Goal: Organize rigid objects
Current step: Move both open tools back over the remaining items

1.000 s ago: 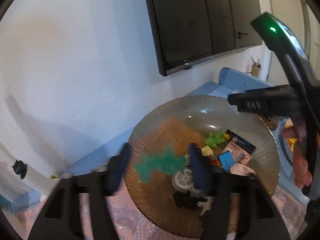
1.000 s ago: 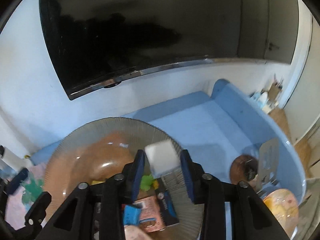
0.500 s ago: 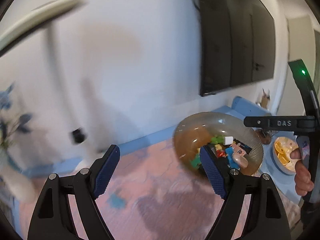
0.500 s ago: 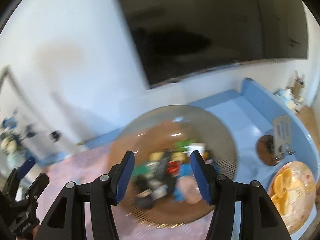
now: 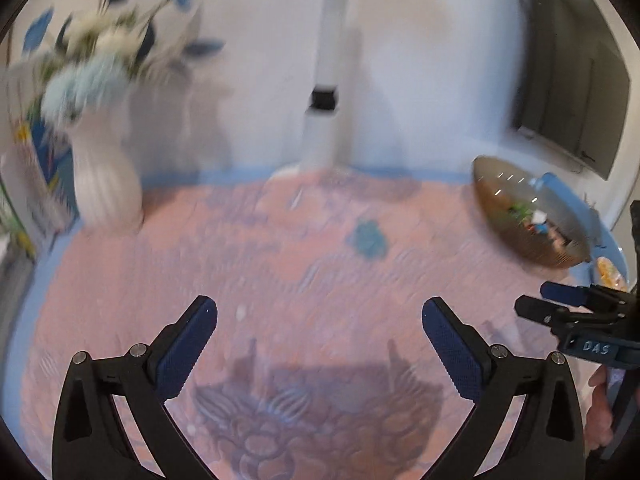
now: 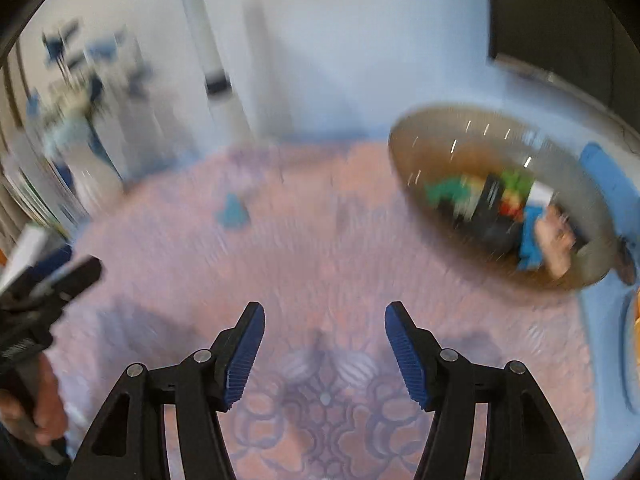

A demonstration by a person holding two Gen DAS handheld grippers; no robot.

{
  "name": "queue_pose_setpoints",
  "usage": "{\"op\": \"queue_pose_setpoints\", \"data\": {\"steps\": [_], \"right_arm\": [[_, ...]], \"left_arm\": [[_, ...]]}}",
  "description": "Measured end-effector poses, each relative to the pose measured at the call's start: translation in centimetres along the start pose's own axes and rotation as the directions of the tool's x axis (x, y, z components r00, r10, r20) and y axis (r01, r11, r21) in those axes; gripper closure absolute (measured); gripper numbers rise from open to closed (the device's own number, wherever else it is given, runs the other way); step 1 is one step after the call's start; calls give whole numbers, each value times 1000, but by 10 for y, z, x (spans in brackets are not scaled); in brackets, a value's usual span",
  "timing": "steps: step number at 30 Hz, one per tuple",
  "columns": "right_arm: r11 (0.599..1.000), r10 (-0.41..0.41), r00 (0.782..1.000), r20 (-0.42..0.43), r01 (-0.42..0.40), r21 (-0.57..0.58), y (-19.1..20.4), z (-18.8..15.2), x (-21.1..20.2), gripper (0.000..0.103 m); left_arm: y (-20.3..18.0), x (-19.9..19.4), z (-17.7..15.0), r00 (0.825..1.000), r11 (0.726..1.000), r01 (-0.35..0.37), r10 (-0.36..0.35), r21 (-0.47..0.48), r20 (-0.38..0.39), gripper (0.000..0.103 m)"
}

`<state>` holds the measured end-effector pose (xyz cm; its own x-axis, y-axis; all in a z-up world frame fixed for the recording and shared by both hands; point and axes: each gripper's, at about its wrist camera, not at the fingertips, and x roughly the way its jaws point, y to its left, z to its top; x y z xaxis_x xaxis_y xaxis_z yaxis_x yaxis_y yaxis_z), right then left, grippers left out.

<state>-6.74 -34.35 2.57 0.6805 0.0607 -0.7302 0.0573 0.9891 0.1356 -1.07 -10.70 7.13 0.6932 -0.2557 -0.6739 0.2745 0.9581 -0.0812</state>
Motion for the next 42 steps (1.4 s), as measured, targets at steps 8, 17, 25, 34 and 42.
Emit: {"op": "queue_pose_setpoints", "data": {"steps": [8, 17, 25, 34, 42], "right_arm": [[996, -83, 996, -16, 82, -47, -2, -24, 40, 28], [979, -178, 984, -26, 174, -106, 9, -24, 46, 0], [990, -139, 988, -66, 136, -50, -2, -23, 50, 0], [989, -139, 988, -64, 136, -52, -2, -23, 50, 0], [991, -126, 990, -70, 123, -50, -3, -23, 49, 0]], "left_arm": [[15, 38, -30, 992, 996, -77, 72, -49, -103, 1], [11, 35, -33, 991, 993, -111, 107, -40, -83, 1], [-3, 35, -33, 981, 983, -176, 179, 45, -69, 1], [-4, 51, -33, 974, 983, -158, 170, 88, -152, 1], [1, 57, -35, 968, 989, -131, 143, 69, -204, 1]]}}
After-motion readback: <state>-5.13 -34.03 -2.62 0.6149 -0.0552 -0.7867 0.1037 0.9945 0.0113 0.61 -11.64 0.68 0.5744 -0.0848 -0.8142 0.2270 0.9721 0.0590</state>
